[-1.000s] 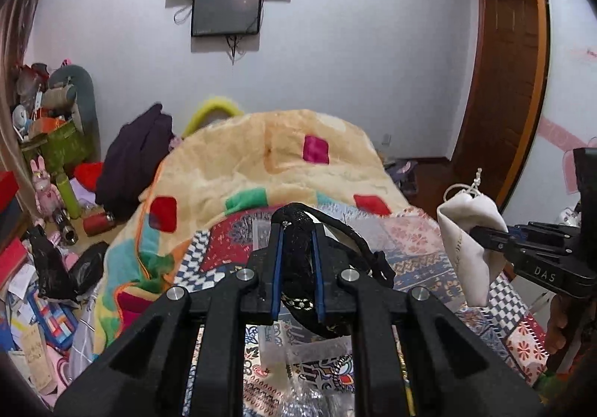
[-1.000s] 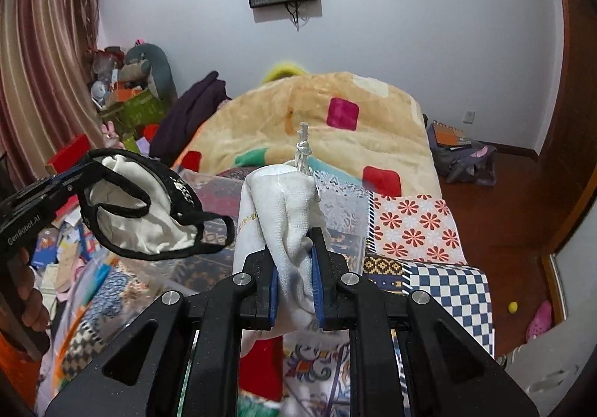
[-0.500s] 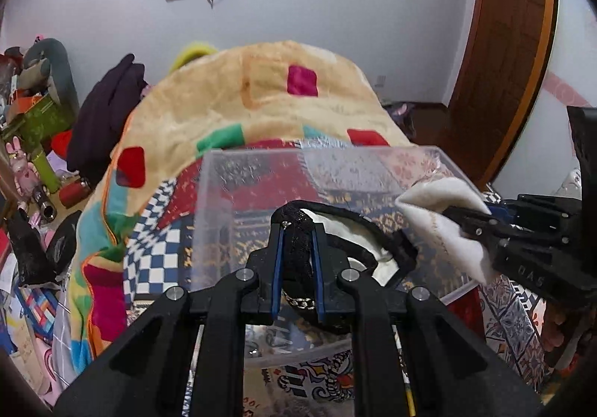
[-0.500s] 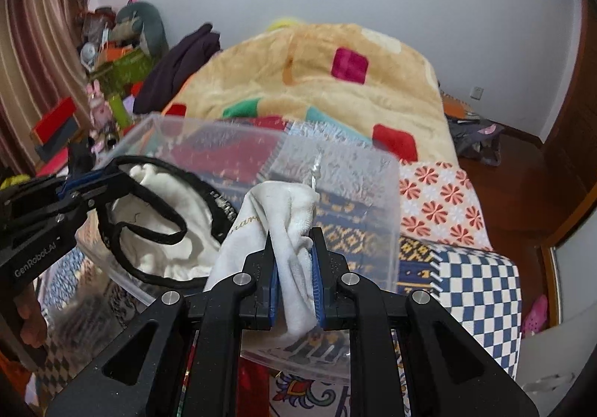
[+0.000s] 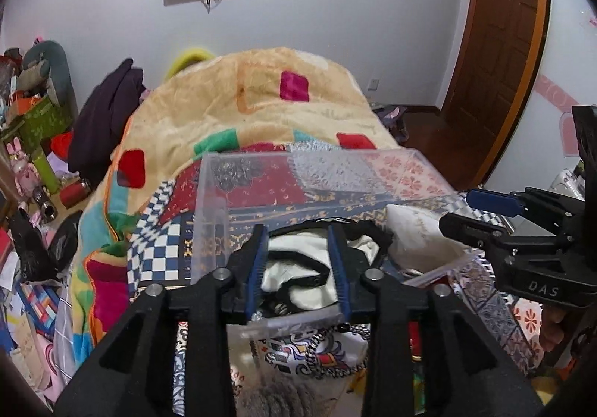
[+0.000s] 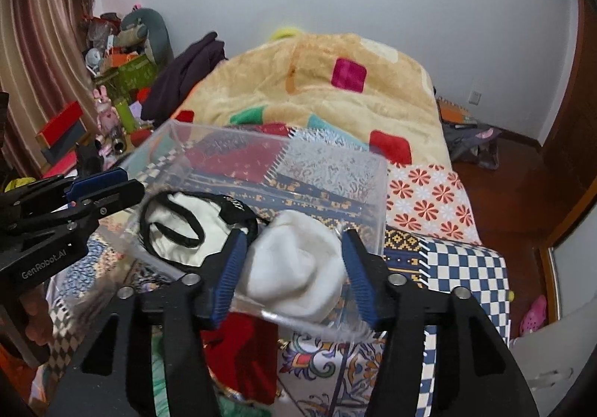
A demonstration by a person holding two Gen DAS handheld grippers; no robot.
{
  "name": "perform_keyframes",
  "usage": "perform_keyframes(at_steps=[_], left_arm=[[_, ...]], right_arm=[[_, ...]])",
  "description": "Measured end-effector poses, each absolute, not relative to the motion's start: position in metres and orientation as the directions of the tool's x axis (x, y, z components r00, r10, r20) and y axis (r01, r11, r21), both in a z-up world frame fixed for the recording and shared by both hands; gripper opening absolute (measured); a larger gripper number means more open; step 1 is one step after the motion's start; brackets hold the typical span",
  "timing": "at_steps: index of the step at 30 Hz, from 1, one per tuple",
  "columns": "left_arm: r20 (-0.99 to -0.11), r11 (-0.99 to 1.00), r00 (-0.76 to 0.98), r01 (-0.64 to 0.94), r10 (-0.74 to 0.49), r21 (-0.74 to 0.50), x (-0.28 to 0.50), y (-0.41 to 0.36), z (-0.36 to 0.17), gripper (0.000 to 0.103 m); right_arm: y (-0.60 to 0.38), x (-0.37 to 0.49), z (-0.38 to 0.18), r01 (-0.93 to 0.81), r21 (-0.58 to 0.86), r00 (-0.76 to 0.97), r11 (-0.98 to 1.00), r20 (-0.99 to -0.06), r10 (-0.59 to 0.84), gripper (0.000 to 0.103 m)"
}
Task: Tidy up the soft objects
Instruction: 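Carry both items over the clear box and open both tools to drop them, then grasp the green knit cloth with the right tool while the left tool grasps the bag of scrubbers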
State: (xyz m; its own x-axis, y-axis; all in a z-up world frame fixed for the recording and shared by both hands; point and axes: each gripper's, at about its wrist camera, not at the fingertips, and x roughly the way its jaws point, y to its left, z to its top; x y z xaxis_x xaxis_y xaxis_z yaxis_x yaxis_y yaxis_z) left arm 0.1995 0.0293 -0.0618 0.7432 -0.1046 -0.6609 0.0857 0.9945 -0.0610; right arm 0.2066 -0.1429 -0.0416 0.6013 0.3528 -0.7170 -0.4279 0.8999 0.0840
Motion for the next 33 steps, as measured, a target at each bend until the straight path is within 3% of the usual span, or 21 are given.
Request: perform_keyframes(at_steps=[4,8,13,27,29,31,33], left_arm=[[-0.610,0.995,0.787,0.094,-0.098,-0.039,0.178,0.025,-0.043,0.064],[-0.578,0.995,0.811,0.096,-0.095,-0.030,0.156,0.026,-0.031,0.076],[-0.583,0.997,0.808,0.073,-0.079,-0.034,0.136,0.033,-0.035,0.094],[-0.764,0.998,0.643,0.010,-0.050,-0.056,0.110,0.050,-0.124,0.094],[-0.772,0.998,0.633,0.008,-0.053,-0.062,0.105,0.049,-0.132,0.090],[-0.783,0.997,0.619,0.011,-0.067,-0.077,0.104,0.049,-0.138,0.077],[-0.788,0.995,0.609,0.014,-0.086,-0.097,0.103,0.051,-0.142,0.071]], right_arm=[[-0.147,0.191,-0.026,-0.436,0.107,0.622,0.893,-0.682,0.385,0.068],[-0.153,0.172,-0.014,-0.448,0.141,0.632,0.883,-0.648,0.425,0.080],[-0.154,0.152,-0.014,-0.466,0.169,0.614,0.869,-0.645,0.455,0.083],[-0.129,0.128,-0.092,-0.504,0.272,0.365,0.820,-0.793,0.487,0.083],[-0.131,0.128,-0.098,-0.503,0.283,0.350,0.817,-0.797,0.492,0.083],[-0.131,0.129,-0.100,-0.504,0.294,0.341,0.813,-0.797,0.499,0.079],[-0.132,0.130,-0.102,-0.505,0.313,0.326,0.804,-0.794,0.514,0.067]])
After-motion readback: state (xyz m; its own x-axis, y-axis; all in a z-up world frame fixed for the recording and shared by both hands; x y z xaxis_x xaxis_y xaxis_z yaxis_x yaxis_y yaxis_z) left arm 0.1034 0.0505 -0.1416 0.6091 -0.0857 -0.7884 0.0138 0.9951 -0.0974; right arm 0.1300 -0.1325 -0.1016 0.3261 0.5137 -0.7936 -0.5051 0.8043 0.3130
